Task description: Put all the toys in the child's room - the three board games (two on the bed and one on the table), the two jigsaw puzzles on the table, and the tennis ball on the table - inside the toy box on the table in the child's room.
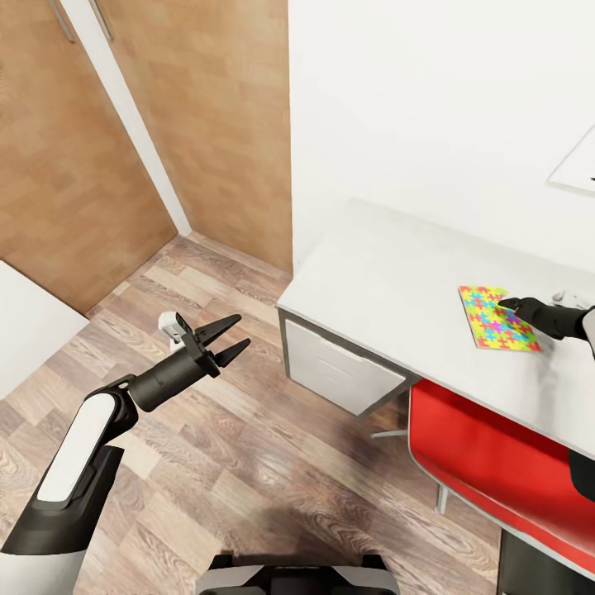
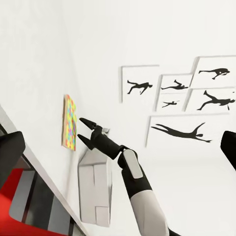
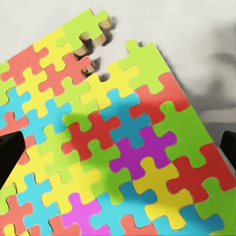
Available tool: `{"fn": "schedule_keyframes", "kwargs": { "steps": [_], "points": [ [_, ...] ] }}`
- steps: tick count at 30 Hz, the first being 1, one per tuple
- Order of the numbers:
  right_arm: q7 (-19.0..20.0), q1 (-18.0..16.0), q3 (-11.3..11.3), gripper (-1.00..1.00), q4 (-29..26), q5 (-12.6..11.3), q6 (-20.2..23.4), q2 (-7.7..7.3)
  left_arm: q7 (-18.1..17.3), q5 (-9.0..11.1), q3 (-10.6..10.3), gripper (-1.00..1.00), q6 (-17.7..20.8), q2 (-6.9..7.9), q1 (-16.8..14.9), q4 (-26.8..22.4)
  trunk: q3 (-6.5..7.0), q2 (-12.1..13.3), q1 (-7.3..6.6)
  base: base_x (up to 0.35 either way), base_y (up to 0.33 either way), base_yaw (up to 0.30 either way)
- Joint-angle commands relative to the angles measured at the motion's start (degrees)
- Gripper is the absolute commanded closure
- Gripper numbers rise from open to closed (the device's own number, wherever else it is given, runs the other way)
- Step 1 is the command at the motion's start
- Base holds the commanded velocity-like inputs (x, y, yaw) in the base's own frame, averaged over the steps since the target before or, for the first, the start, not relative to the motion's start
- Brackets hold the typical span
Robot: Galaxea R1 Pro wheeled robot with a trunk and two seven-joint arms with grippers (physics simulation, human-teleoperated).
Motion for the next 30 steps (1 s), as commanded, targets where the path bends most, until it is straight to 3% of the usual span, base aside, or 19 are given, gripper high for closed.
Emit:
{"fn": "schedule_keyframes", "kwargs": {
  "steps": [1,30],
  "points": [
    [0.35,-0.03,-0.25,-1.0,-0.03,0.28,0.31,0.02,-0.31,-0.21,-0.04,-1.0,0.07,0.03,-0.04,0.03,-0.05,-0.05,0.02,-0.002,0.0,0.106],
    [0.61,-0.03,-0.25,-1.0,-0.28,0.13,0.75,0.01,-0.4,-0.21,-0.04,-1.0,0.07,0.1,-0.04,0.02,-0.05,-0.05,0.02,0.0,0.0,0.252]
  ]
}}
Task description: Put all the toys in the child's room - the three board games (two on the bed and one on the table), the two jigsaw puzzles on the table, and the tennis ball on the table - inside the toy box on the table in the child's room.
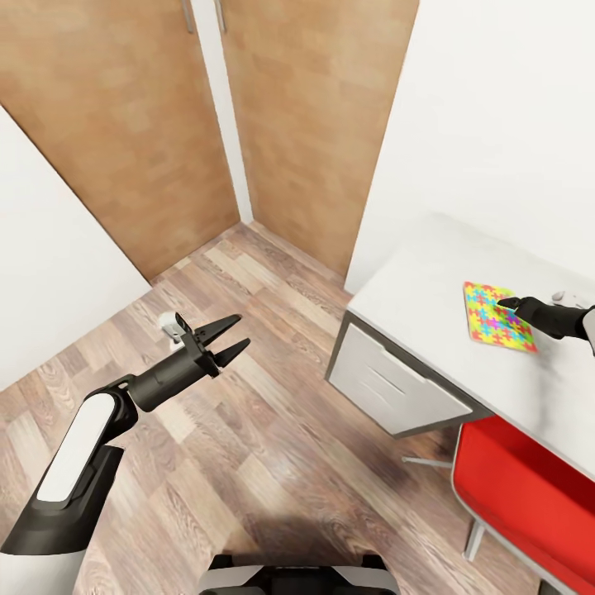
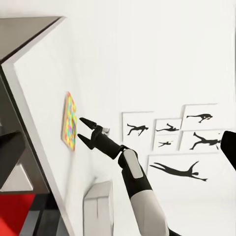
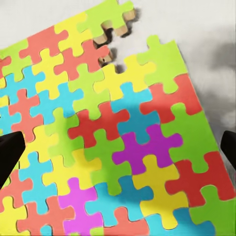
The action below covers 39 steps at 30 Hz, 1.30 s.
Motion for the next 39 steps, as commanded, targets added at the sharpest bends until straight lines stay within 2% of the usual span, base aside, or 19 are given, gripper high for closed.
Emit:
{"fn": "schedule_keyframes", "kwargs": {
  "steps": [1,32,39],
  "points": [
    [0.36,-0.02,-0.24,-1.0,-0.04,0.23,0.31,0.01,-0.31,-0.21,-0.05,-1.0,0.08,0.03,-0.05,0.04,-0.05,-0.05,0.02,0.0,0.0,0.246],
    [0.37,-0.02,-0.32,-1.0,-0.04,0.3,0.31,0.01,-0.31,-0.21,-0.13,-1.0,0.08,0.0,-0.05,0.03,-0.05,-0.05,0.02,0.0,0.0,0.271],
    [0.42,-0.02,-0.33,-1.0,-0.04,0.33,0.31,-0.01,-0.31,-0.21,-0.14,-1.0,0.08,0.0,-0.09,0.03,-0.05,-0.05,0.02,0.0,0.0,0.121]
  ]
}}
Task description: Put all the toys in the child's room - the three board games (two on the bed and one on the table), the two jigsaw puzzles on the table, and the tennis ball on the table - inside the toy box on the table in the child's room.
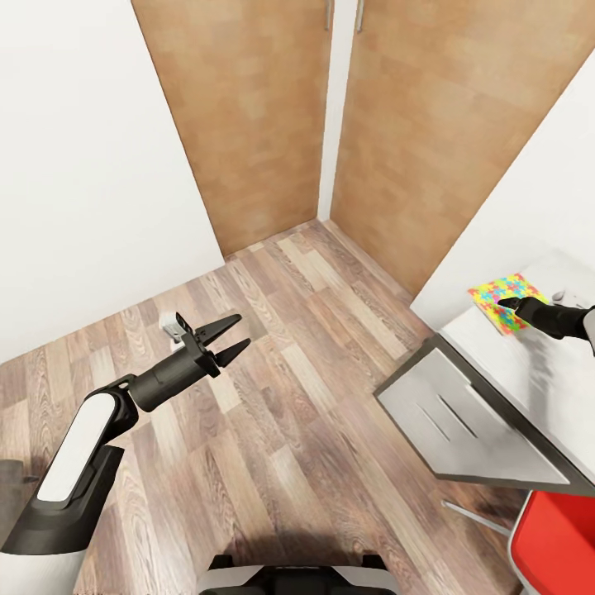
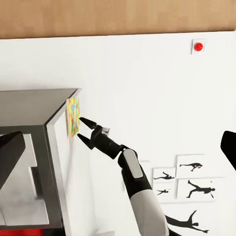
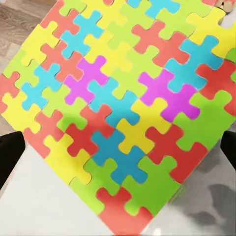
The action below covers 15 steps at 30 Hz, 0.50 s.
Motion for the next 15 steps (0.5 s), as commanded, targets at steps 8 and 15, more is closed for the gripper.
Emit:
{"fn": "schedule_keyframes", "kwargs": {
  "steps": [8,15],
  "points": [
    [0.35,-0.04,-0.25,-1.0,-0.02,0.33,0.3,-0.21,-0.25,-0.21,-0.09,-1.0,0.07,-0.04,-0.07,0.04,-0.05,-0.05,0.02,0.0,0.0,0.032],
    [0.31,-0.04,-0.25,-1.0,-0.02,0.34,0.3,-0.28,-0.23,-0.21,-0.12,-1.0,0.07,-0.09,-0.08,0.02,-0.05,-0.05,0.02,0.0,0.0,0.009]
  ]
}}
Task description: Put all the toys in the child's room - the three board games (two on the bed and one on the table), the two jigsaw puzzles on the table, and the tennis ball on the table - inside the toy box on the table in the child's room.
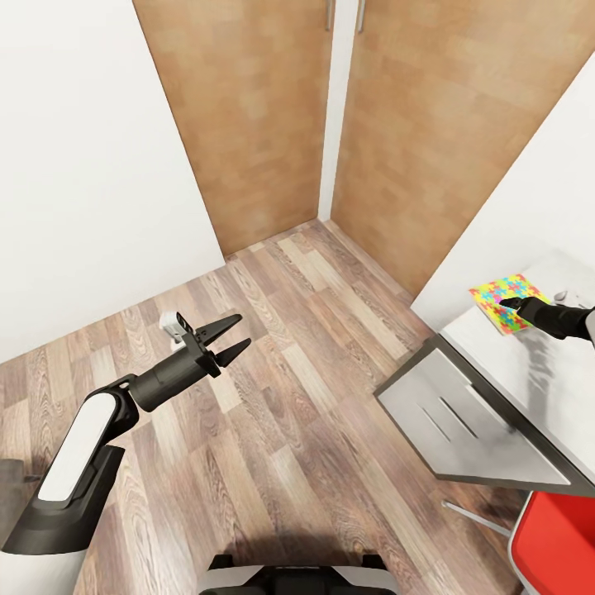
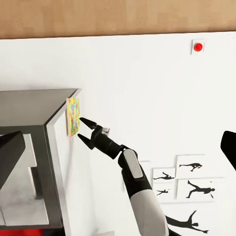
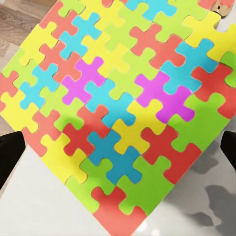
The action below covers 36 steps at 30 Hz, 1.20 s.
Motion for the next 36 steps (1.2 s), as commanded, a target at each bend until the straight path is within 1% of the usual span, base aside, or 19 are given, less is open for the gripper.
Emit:
{"fn": "schedule_keyframes", "kwargs": {
  "steps": [1,20,30,36],
  "points": [
    [0.34,-0.04,-0.25,-1.0,-0.02,0.3,0.28,0.02,-0.31,-0.21,-0.04,-1.0,0.07,0.03,-0.03,0.02,-0.05,-0.05,0.02,0.0,0.0,0.005],
    [0.2,-0.04,-0.25,-1.0,-0.07,0.31,0.17,-0.07,-0.34,-0.21,-0.05,-1.0,0.07,-0.06,-0.04,0.02,-0.05,-0.05,0.02,0.0,0.0,0.004],
    [0.21,-0.16,-0.25,-1.0,-0.32,0.31,0.13,-0.11,-0.31,-0.21,-0.09,-1.0,0.07,-0.13,-0.04,0.01,-0.05,-0.05,0.02,0.0,0.0,0.109],
    [0.22,-0.18,-0.25,-1.0,-0.47,0.31,0.12,-0.47,-0.31,-0.22,-0.12,-1.0,0.07,-0.15,-0.04,0.0,-0.05,-0.05,0.02,0.0,0.0,0.039]
  ]
}}
